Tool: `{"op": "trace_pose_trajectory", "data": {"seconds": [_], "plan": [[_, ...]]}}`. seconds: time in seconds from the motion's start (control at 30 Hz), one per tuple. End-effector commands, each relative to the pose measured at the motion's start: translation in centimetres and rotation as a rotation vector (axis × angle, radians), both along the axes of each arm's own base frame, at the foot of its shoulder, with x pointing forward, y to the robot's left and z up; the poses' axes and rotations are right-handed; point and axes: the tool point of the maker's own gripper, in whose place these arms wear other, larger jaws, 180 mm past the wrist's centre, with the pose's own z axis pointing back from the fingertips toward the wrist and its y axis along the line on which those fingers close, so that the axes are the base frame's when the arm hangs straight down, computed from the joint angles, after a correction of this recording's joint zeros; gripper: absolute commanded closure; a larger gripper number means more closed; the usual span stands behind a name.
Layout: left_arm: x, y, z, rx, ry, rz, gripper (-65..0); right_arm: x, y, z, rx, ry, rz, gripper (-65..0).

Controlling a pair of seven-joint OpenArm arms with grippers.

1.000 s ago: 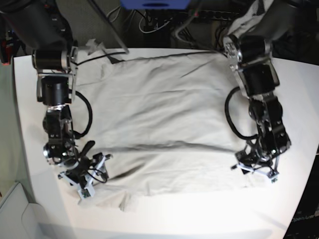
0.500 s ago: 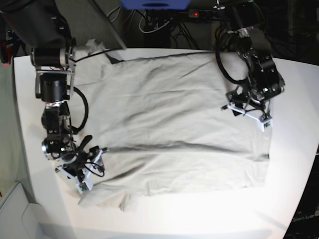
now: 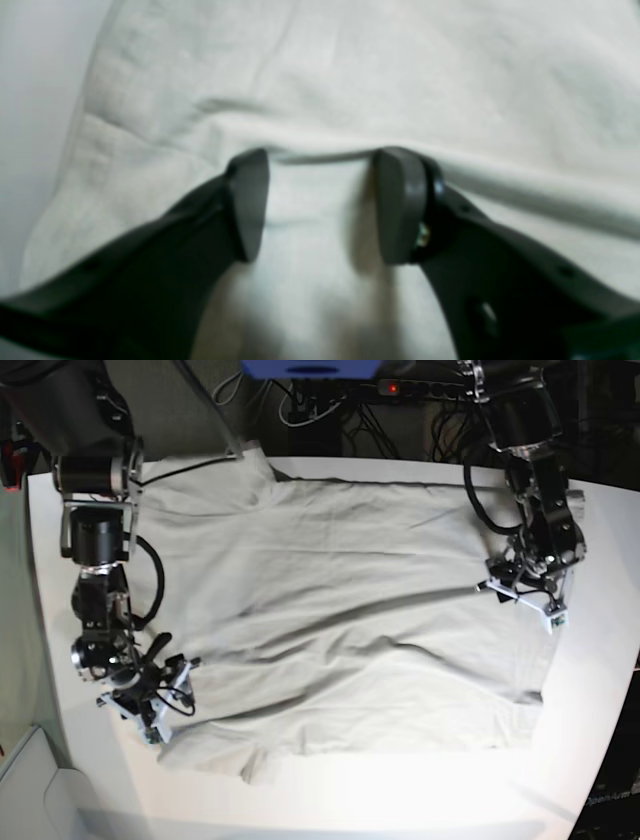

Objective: Layout the t-shirt on the table in an organized manner, then fold the t-shirt properly
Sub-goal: 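Drag the shirt edges with both grippers to straighten the body, then move both grippers to the shirt's collar-end corners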

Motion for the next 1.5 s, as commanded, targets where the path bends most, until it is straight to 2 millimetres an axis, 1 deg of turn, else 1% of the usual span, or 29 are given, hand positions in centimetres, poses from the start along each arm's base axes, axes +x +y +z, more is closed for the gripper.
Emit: {"op": "trace_pose_trajectory", "data": {"seconds": [0.0,0.07,0.17,0.23,0.3,0.33,0.47,0.57,0.63,0.7,0.73,0.77,0.83,0.9,0.97,1.07,1.2,1.27,1.37,1.43,1.47], "plan": [[-1.2,0.2,-0.8,-0.011,0.062,0.010,-33.8,1.6,0.2,2.7,0.016,-0.074,0.005,-34.3],[-0.8,0.5,-0.4,-0.007,0.053,0.009,-33.8,1.6,0.1,2.6,0.016,-0.071,0.003,-34.4],[-0.4,0.4,0.0,-0.010,0.045,0.008,-33.8,1.4,0.1,2.4,0.012,-0.070,0.008,-34.4],[-0.4,0.3,0.6,-0.010,0.043,0.004,-33.8,1.3,0.1,2.1,0.013,-0.065,0.008,-34.4],[-0.1,0.2,1.7,-0.004,0.021,-0.001,-33.8,1.2,0.1,2.0,0.014,-0.064,0.006,-34.4],[0.1,-0.2,2.3,-0.009,0.006,-0.004,-33.8,1.2,0.1,2.0,0.014,-0.063,0.008,-34.4],[0.7,-1.0,4.8,-0.009,-0.042,-0.011,-33.8,0.9,-0.1,0.4,0.027,-0.017,-0.005,-34.3],[0.9,-1.2,7.0,0.001,-0.078,-0.017,-33.8,0.4,-0.1,-0.7,0.042,-0.001,-0.009,-34.2],[1.1,-1.2,8.2,0.010,-0.100,-0.020,-33.8,0.1,-0.1,-1.3,0.050,0.004,-0.010,-34.2],[1.3,-1.2,9.2,0.020,-0.126,-0.022,-33.8,-0.8,-0.1,-2.8,0.059,0.034,-0.013,-34.2],[1.3,-1.1,9.5,0.025,-0.135,-0.023,-33.8,-1.1,-0.1,-3.2,0.064,0.037,-0.014,-34.2],[1.3,-1.0,9.6,0.030,-0.138,-0.023,-33.8,-1.2,-0.1,-3.3,0.066,0.033,-0.014,-34.2],[1.3,-0.8,9.6,0.036,-0.133,-0.022,-33.8,-1.9,-0.3,-4.1,0.065,0.043,-0.016,-34.2],[1.2,-0.6,9.6,0.042,-0.133,-0.019,-33.8,-2.3,-1.0,-4.4,0.056,0.047,-0.023,-34.2],[0.6,-0.5,9.1,0.046,-0.122,-0.020,-33.8,-2.5,-1.3,-4.7,0.054,0.055,-0.028,-34.2],[0.1,-0.5,8.5,0.046,-0.105,-0.020,-33.8,-4.0,-2.9,-6.0,0.042,0.088,-0.051,-34.1],[-0.6,-0.5,8.0,0.045,-0.086,-0.020,-33.8,-5.0,-4.1,-6.7,0.059,0.099,-0.093,-34.2],[-0.6,-0.5,8.0,0.046,-0.086,-0.020,-33.8,-4.9,-4.3,-6.6,0.061,0.095,-0.101,-34.2],[-0.6,-0.5,8.1,0.048,-0.089,-0.021,-33.8,-4.4,-4.2,-5.9,0.061,0.076,-0.094,-34.1],[-1.2,-0.2,7.9,0.049,-0.080,-0.011,-33.8,-3.7,-4.2,-4.3,0.050,0.029,-0.085,-34.1],[-1.6,0.4,7.9,0.047,-0.080,0.011,-33.8,-3.3,-4.1,-3.2,0.039,-0.002,-0.078,-34.1]]}}
